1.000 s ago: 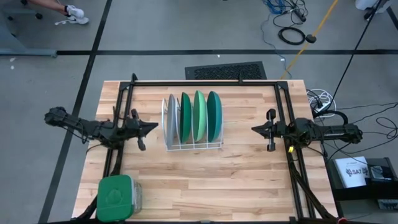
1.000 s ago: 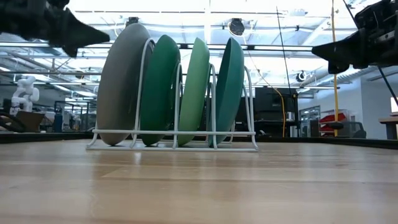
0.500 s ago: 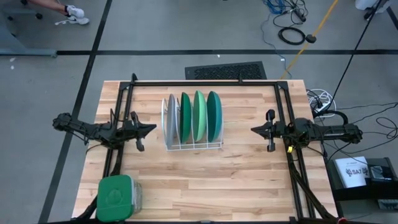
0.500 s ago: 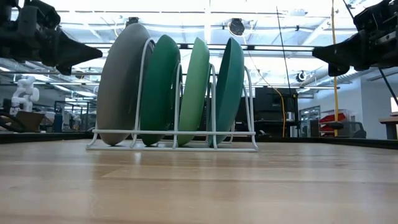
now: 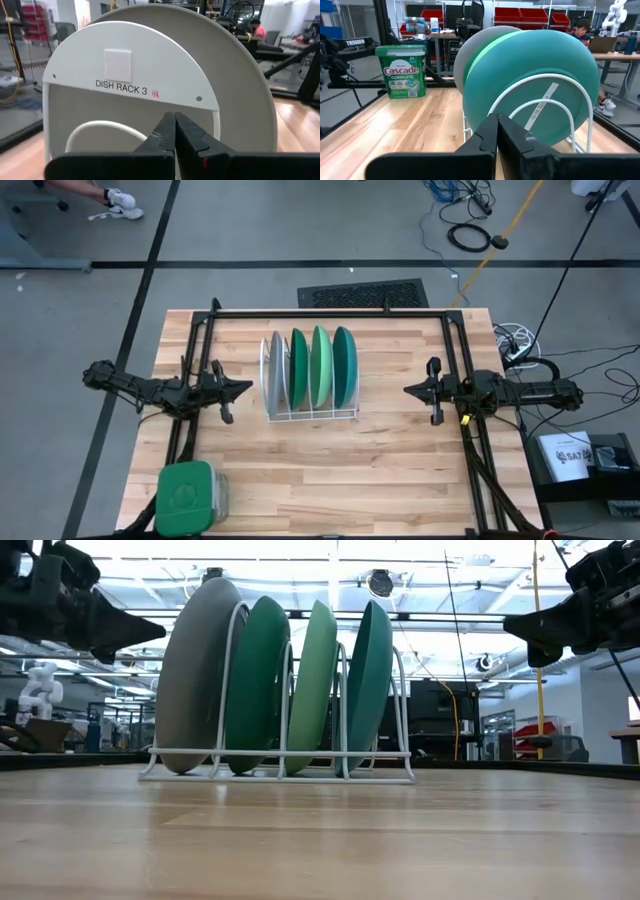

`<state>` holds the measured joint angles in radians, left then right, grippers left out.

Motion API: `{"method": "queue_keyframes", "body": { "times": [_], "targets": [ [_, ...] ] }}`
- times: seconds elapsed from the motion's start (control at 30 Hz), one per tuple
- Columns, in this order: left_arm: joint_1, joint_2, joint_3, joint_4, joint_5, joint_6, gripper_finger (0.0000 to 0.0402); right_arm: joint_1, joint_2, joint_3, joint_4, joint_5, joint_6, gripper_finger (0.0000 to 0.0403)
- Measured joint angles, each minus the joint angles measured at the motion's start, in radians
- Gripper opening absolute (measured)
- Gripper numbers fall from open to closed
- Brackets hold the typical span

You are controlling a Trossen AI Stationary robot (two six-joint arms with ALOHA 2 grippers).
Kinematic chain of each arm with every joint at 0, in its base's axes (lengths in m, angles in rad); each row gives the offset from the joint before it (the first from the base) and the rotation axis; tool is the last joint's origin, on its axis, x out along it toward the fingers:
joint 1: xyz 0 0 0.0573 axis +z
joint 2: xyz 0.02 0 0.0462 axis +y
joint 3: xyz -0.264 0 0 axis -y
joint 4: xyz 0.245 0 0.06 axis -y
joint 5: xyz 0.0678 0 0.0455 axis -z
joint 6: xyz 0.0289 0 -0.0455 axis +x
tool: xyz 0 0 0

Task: Sort dishes
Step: Return to Home Position

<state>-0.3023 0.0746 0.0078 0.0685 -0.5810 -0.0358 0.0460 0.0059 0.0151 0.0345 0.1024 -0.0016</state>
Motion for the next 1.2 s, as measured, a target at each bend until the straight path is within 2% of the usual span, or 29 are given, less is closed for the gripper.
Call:
{"method": "queue_keyframes", "body": {
  "times": [0.17,1.2],
  "targets": [
    [0.000,0.000,0.000,0.000,0.000,-0.037,0.0000,0.000,0.000,0.000,0.000,0.000,-0.034,0.0000],
    [0.000,0.000,-0.001,0.001,0.001,-0.035,0.0000,0.000,0.000,0.000,-0.001,0.000,-0.029,0.0000]
  ]
}}
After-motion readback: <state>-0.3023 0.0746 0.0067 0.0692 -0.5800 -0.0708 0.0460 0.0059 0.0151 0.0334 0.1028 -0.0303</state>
